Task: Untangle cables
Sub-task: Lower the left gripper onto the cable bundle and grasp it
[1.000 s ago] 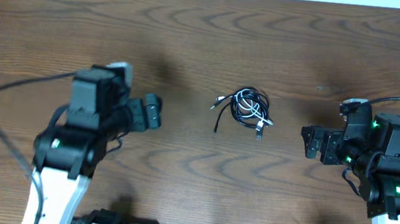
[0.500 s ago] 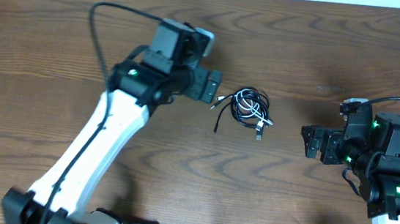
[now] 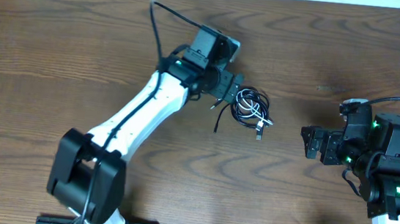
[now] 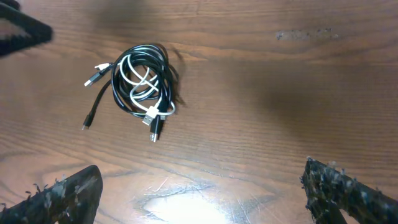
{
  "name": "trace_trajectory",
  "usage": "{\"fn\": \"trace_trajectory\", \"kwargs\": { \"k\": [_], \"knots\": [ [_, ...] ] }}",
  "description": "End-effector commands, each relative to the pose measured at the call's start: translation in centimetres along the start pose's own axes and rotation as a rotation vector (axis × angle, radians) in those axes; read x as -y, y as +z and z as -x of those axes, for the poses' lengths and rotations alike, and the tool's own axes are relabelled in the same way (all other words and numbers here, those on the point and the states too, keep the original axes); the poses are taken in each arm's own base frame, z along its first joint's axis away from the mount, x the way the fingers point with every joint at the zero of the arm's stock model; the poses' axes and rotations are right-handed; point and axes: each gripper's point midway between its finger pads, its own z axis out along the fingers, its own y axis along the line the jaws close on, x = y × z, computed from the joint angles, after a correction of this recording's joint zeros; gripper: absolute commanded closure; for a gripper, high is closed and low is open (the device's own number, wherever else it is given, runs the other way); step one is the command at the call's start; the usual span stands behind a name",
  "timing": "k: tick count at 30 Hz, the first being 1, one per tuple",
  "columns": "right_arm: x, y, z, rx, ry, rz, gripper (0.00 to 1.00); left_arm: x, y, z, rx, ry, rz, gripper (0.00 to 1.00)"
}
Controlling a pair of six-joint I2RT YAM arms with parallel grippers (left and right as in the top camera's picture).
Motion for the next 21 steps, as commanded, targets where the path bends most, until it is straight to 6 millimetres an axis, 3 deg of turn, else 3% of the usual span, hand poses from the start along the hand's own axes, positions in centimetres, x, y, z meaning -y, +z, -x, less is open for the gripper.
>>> {"fn": "trace_trajectory", "kwargs": {
  "k": [1, 21],
  "knots": [
    [-0.46, -0.40, 0.70, 0.018, -0.014, 0.014, 0.01, 0.04, 0.36, 0.34, 0.002, -0.014, 0.001, 0.02],
    [-0.46, -0.40, 0.50, 0.009, -0.012, 0.014, 0.01, 0.08, 0.40, 1.04, 0.031, -0.009, -0.001, 0.02]
  ]
}}
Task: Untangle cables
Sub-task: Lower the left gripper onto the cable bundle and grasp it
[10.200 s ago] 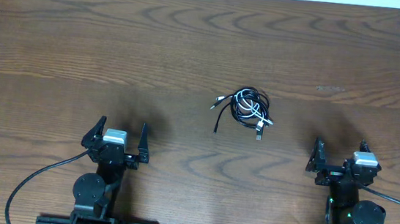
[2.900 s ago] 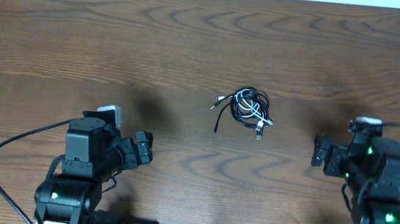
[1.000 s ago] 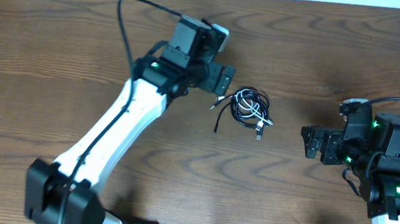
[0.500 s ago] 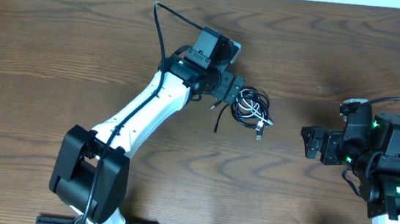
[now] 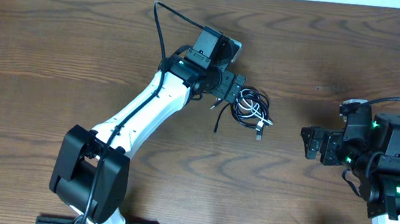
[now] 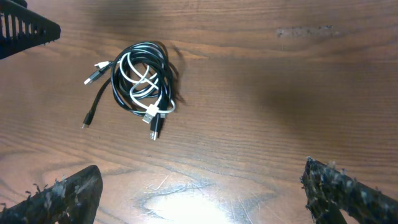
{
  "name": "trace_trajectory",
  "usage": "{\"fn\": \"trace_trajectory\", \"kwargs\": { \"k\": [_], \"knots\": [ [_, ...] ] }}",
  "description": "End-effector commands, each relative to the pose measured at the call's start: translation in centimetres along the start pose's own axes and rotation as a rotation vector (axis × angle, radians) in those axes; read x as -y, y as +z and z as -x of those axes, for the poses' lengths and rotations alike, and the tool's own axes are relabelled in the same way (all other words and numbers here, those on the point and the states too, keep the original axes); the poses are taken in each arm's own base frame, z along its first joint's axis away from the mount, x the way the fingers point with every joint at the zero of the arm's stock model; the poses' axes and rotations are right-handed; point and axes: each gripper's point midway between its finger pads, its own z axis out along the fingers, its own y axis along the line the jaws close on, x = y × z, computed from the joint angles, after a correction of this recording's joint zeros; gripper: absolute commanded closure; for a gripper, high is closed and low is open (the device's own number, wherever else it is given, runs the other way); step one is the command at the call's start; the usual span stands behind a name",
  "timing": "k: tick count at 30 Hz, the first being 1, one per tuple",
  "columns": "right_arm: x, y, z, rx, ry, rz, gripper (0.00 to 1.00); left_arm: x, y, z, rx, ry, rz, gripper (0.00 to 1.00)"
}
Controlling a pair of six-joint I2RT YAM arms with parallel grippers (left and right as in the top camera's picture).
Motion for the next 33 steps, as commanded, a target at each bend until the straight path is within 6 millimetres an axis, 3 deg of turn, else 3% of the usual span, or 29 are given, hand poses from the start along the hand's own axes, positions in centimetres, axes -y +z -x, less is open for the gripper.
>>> {"fn": "trace_trajectory", "kwargs": {
  "k": [1, 15, 33],
  "knots": [
    [-0.5, -0.4, 0.7, 0.016, -0.014, 0.014, 0.01, 0.0, -0.2, 1.0, 0.031, -0.012, 0.000, 0.02],
    [-0.5, -0.4, 0.7, 0.016, -0.014, 0.014, 0.01, 0.6, 0.5, 1.4, 0.046, 0.002, -0.009, 0.02],
    [-0.5, -0.4, 0.7, 0.016, -0.014, 0.014, 0.01, 4.4, 8.3, -3.1, -0.091, 0.074, -0.054, 0.04]
  ]
}}
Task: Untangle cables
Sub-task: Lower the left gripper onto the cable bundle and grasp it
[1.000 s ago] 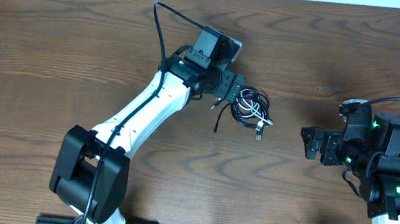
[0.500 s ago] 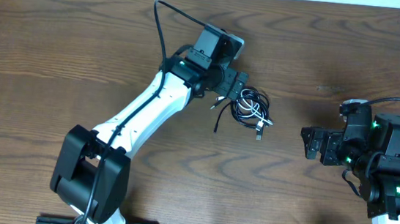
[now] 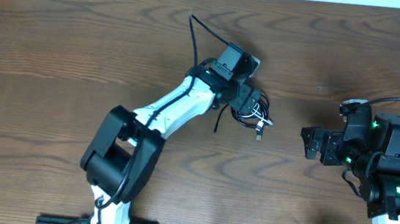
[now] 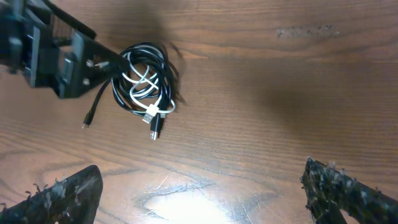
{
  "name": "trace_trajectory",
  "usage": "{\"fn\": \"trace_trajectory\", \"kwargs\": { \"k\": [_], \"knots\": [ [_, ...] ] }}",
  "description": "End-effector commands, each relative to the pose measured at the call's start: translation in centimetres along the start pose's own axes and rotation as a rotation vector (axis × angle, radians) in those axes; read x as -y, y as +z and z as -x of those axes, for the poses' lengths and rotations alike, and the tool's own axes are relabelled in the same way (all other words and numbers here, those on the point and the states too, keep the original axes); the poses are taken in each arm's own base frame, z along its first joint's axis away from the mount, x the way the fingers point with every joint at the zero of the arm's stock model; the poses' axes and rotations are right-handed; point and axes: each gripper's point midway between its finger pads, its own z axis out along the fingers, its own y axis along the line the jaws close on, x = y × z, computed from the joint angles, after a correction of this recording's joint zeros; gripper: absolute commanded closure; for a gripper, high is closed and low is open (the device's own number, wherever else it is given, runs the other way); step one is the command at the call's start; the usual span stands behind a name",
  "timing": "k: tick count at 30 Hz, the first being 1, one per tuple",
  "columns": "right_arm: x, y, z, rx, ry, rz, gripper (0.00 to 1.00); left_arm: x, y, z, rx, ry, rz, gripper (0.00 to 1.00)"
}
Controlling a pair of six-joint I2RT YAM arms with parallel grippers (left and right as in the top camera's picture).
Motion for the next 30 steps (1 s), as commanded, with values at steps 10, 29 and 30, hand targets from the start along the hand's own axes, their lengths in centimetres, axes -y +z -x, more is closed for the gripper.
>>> {"fn": "trace_trajectory", "kwargs": {
  "k": [10, 29, 30],
  "knots": [
    [-0.5, -0.4, 0.7, 0.016, -0.014, 0.014, 0.01, 1.5, 3.0, -2.1, -0.073, 0.016, -0.010, 0.31],
    [-0.5, -0.4, 0.6, 0.013, -0.013, 0.014, 0.01, 0.5, 4.4, -3.5, -0.114, 0.003, 0.042, 0.25],
    [-0.5, -0.4, 0.6, 0.013, -0.013, 0.014, 0.01, 0.5, 4.4, -3.5, -0.114, 0.005, 0.042, 0.34]
  ]
}}
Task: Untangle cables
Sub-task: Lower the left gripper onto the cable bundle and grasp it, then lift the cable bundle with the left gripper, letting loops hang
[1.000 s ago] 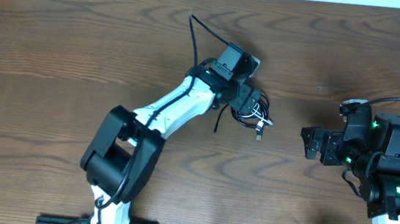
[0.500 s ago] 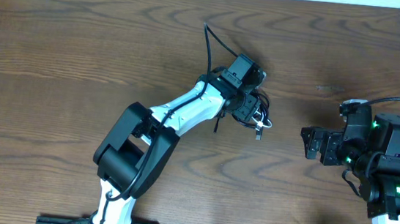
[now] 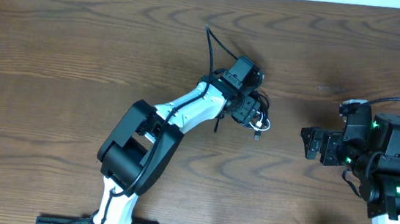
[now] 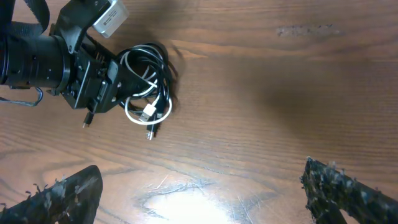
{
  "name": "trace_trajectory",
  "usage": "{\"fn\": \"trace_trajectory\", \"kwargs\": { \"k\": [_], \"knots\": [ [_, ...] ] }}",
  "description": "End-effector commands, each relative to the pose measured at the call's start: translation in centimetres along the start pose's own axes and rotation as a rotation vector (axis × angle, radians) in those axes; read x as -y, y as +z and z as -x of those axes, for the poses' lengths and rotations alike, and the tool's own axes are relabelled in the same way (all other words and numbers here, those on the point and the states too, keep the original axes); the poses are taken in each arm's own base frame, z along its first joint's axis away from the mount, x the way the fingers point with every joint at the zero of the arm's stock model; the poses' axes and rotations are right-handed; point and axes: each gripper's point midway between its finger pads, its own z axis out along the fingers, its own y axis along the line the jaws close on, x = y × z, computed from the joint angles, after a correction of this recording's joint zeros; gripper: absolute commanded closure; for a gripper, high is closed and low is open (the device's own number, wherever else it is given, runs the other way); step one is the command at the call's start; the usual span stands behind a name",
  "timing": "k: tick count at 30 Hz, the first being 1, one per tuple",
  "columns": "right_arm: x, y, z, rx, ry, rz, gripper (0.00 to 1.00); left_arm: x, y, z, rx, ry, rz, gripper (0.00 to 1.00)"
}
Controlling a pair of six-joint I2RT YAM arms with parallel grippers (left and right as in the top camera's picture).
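A small bundle of black and white cables lies coiled at the table's middle; in the right wrist view the cable bundle shows a white loop and two plugs at its lower edge. My left gripper reaches in from the left and sits on the coil's left side, where the left gripper looks shut on the strands and hides that part. A thin black cable end pokes out below it. My right gripper hovers to the right, and the right gripper is open and holds nothing.
The brown wooden table stretches all round. The left arm's white links run diagonally from the front edge to the bundle. A wooden edge shows at the far left.
My left gripper has moved further right onto the coil's left side and turned. The white loop and the plugs have shifted slightly. The right arm has not moved.
My left gripper stood left of the bundle, clear of it, and was a little closer at the following moment. Then its open fingers were at the coil's left rim. Now it is closed over that side. The right gripper stayed open in place.
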Motion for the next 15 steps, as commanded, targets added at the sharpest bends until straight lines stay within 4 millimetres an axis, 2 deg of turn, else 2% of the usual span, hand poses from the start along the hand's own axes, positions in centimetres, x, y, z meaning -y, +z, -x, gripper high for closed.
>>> {"fn": "trace_trajectory", "kwargs": {
  "k": [1, 3, 8, 11, 13, 15],
  "knots": [
    [-0.5, -0.4, 0.7, 0.016, -0.013, 0.014, 0.01, -0.2, 0.7, -0.3, -0.016, -0.005, 0.013, 0.39],
    [-0.5, -0.4, 0.7, 0.016, -0.013, 0.014, 0.01, 0.1, 0.7, -0.6, -0.025, -0.006, -0.006, 0.48],
    [-0.5, -0.4, 0.7, 0.016, -0.013, 0.014, 0.01, 2.2, 0.5, -1.7, -0.076, -0.014, -0.128, 0.54],
    [-0.5, -0.4, 0.7, 0.016, -0.013, 0.014, 0.01, 2.3, 0.4, -2.7, -0.117, -0.021, -0.135, 0.69],
    [-0.5, -0.4, 0.7, 0.016, -0.013, 0.014, 0.01, 2.2, 0.3, -3.2, -0.138, -0.025, -0.133, 0.85],
    [-0.5, -0.4, 0.7, 0.016, -0.013, 0.014, 0.01, 2.2, 0.1, -3.7, -0.159, -0.028, -0.130, 0.91]
  ]
}}
